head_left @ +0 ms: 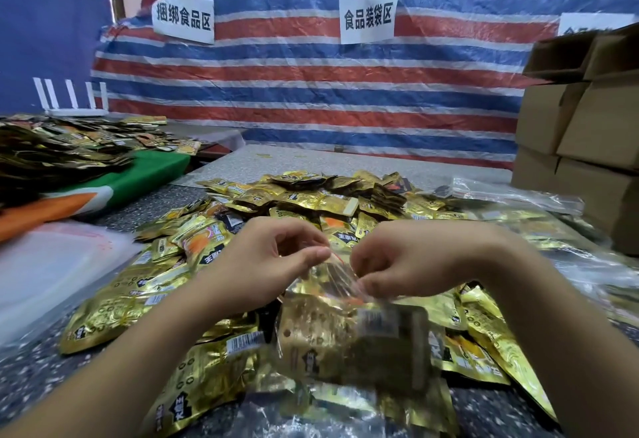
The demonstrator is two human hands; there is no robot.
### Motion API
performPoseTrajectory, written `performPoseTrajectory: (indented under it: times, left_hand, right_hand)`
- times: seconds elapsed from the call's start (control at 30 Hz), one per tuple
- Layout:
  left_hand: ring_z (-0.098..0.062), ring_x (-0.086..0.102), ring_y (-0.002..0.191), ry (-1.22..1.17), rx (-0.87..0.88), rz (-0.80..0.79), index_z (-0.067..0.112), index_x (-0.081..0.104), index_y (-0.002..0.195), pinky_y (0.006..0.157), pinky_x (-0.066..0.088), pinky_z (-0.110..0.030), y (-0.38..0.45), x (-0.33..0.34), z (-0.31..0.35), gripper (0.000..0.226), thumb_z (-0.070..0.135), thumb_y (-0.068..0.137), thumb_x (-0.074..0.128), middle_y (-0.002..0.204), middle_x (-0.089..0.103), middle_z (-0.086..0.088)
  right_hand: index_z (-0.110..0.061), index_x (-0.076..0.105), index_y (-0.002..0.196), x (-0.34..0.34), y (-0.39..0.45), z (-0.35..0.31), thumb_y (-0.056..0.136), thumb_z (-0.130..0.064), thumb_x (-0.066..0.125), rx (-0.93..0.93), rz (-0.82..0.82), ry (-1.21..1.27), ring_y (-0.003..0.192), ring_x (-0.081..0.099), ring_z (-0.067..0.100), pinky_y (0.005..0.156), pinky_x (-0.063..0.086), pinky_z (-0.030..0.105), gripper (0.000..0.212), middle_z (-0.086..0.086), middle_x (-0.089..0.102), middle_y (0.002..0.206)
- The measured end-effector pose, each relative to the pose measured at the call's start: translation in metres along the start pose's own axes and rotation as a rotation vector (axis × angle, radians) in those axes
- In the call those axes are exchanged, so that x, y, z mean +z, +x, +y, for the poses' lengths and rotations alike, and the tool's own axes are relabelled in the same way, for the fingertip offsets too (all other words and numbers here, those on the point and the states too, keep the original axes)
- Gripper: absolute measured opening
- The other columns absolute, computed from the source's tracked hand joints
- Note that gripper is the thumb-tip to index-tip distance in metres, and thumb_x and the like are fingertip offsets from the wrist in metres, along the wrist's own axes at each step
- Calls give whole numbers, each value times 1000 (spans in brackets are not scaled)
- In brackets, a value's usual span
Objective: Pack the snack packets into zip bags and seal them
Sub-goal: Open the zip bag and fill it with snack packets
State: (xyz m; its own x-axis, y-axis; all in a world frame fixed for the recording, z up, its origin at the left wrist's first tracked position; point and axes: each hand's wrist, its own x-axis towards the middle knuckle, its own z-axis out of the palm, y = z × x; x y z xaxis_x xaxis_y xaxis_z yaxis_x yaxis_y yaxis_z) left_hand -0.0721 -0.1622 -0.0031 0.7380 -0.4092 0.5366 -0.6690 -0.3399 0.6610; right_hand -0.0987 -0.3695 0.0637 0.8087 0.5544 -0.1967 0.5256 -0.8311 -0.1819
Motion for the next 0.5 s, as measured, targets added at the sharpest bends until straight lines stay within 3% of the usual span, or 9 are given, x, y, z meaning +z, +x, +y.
performPoseTrajectory:
  times: [0.07, 0.13, 0.23, 0.3, 0.37, 0.43, 0.5]
  left_hand:
    - [-14, 67, 65, -18, 13, 44, 22, 73, 89, 65, 56, -38, 0, -1, 1, 4, 23, 85, 71, 75, 72, 2]
    - [-15, 66, 64, -63, 17, 90, 23, 72, 86, 62, 56, -36, 0, -2, 3, 9, 30, 82, 70, 71, 70, 3]
    - [-11, 65, 60, -185, 20, 177, 17, 71, 85, 57, 53, -24, 1, -4, 7, 17, 32, 77, 69, 68, 69, 3]
    - [-8, 65, 60, -287, 15, 226, 16, 71, 86, 58, 51, -18, 2, -5, 9, 16, 29, 76, 69, 68, 69, 5]
    - [-9, 64, 61, -377, 9, 247, 21, 72, 86, 61, 53, -20, 2, -8, 11, 13, 29, 76, 69, 69, 70, 3]
    - [-14, 63, 64, -437, 1, 253, 26, 74, 84, 65, 55, -33, 2, -11, 11, 11, 32, 77, 70, 69, 68, 0]
    - [-17, 62, 65, -441, 4, 241, 27, 73, 84, 68, 53, -43, 1, -13, 10, 11, 37, 78, 72, 69, 67, -1]
  right_hand:
    - [-24, 64, 85, -1, -1, 1, 102, -33, 50, 1, 38, -3, 60, 52, 0, 58, 43, 22, 24, -10, 62, 73]
    - [-21, 64, 87, -2, -2, -1, 100, -49, 43, 18, 72, 85, 69, 59, 8, 68, 51, 30, 38, -4, 66, 80]
    - [-15, 70, 93, -8, -8, -5, 84, -65, 28, -10, 91, 351, 80, 70, 10, 77, 57, 24, 66, 1, 74, 88]
    - [-13, 70, 93, -13, -15, -7, 88, -59, 39, -76, 129, 360, 79, 72, 9, 78, 59, 27, 55, -1, 75, 86]
    - [-16, 69, 89, -15, -21, -7, 95, -37, 57, -164, 223, 281, 74, 71, 7, 73, 59, 27, 25, -4, 74, 81]
    - [-18, 67, 85, -17, -23, -7, 96, -23, 60, -216, 328, 303, 68, 70, 8, 68, 58, 27, 15, -4, 72, 75]
    - [-16, 66, 83, -18, -24, -8, 95, -21, 61, -235, 396, 356, 63, 69, 10, 66, 58, 28, 14, -2, 71, 71]
